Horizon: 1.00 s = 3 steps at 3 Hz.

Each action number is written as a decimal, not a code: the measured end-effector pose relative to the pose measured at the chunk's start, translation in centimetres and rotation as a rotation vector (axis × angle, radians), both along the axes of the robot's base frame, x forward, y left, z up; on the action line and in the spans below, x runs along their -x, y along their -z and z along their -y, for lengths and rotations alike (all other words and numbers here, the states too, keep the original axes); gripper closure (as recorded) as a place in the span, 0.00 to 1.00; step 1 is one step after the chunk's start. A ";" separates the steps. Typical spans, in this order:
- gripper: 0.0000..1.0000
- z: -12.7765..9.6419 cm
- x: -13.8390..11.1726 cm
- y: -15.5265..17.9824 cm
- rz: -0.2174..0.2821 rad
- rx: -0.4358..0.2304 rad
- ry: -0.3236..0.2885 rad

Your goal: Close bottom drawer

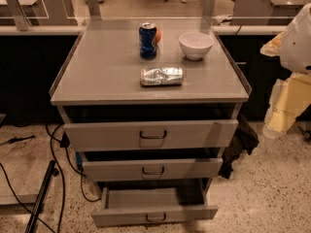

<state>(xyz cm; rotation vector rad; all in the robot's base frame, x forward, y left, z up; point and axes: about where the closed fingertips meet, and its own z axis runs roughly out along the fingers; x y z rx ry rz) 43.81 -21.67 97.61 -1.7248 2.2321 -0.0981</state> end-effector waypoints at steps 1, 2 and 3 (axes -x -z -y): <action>0.00 0.0 0.0 0.0 0.000 0.000 0.000; 0.18 0.0 0.0 0.0 0.004 -0.001 0.001; 0.42 0.1 0.0 1.9 0.019 -0.017 0.008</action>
Offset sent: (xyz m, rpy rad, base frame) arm 0.0002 -0.0003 -0.0028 0.0033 0.0003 -0.0019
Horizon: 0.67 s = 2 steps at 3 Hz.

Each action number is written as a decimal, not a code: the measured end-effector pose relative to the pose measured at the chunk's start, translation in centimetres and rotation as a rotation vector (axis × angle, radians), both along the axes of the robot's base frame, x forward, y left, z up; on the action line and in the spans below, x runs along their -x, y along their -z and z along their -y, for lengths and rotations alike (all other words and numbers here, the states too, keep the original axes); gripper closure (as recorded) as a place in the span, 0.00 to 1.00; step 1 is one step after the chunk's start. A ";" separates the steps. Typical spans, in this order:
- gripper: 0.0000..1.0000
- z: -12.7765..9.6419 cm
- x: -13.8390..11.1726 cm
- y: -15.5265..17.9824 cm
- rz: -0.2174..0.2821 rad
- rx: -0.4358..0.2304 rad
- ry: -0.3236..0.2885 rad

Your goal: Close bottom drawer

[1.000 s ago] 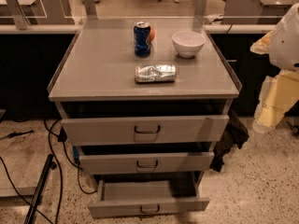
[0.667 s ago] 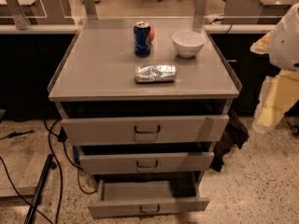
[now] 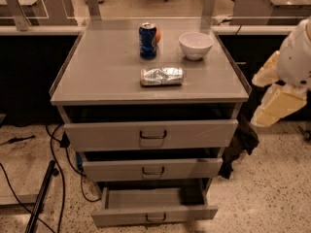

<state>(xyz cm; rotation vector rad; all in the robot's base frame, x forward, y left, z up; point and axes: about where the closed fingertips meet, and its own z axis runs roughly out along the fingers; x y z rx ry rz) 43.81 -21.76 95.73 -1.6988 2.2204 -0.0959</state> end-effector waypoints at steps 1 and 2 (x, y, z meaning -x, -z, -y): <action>0.65 0.3 0.3 4.9 -0.005 -0.041 0.021; 0.88 1.1 0.9 12.4 -0.052 -0.091 0.053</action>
Offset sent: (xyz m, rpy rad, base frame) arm -0.0141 -0.0216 -0.2236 0.1536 0.1228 -0.0964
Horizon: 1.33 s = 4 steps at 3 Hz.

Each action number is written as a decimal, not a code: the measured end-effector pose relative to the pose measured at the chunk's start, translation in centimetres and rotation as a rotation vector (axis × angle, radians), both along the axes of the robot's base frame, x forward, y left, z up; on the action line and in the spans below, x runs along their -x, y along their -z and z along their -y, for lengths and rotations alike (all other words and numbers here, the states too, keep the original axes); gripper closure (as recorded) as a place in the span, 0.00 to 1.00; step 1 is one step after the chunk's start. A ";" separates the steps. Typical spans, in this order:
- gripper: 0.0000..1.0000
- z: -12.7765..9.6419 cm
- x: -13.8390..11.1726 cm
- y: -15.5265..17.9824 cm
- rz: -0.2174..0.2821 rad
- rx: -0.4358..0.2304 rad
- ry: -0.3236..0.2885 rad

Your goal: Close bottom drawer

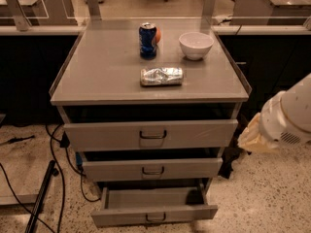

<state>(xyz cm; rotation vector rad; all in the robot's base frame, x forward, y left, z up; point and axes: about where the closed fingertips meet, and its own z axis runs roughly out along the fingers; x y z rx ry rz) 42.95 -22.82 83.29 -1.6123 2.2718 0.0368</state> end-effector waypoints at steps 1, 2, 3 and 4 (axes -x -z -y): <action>1.00 0.9 1.4 8.0 -0.085 -0.049 0.013; 1.00 0.9 1.6 9.1 -0.099 -0.054 0.014; 1.00 1.4 2.2 11.4 -0.129 -0.071 0.015; 1.00 1.7 4.0 17.9 -0.165 -0.126 0.011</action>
Offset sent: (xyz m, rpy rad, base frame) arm -0.0127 -0.0083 -0.0717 0.0442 0.0760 -0.0122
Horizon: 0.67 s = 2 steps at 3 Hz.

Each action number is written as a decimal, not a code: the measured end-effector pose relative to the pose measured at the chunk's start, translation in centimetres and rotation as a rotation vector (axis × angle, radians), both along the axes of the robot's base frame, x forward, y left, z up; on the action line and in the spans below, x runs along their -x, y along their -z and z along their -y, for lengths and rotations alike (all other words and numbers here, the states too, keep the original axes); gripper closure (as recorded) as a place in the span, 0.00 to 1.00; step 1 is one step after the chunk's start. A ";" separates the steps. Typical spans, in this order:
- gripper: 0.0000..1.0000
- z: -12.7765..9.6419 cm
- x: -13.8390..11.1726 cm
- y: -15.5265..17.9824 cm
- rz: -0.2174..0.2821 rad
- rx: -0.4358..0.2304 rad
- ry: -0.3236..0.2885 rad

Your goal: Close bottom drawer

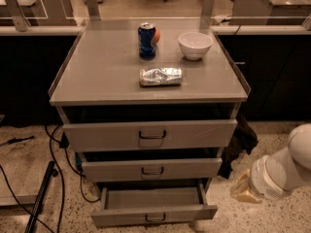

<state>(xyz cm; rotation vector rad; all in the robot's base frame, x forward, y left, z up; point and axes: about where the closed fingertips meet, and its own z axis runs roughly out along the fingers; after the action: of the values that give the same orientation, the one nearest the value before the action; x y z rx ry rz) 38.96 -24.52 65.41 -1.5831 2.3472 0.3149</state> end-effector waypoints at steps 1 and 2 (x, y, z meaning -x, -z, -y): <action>1.00 -0.1 1.7 8.0 -0.002 -0.074 0.017; 1.00 -0.1 2.4 16.4 -0.013 -0.139 0.055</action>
Offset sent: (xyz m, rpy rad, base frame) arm -0.0383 0.0034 -0.2945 0.2546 0.0676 -0.1133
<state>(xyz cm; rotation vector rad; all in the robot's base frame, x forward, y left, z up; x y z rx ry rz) 36.52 -24.45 48.96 -1.4543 2.3190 0.4665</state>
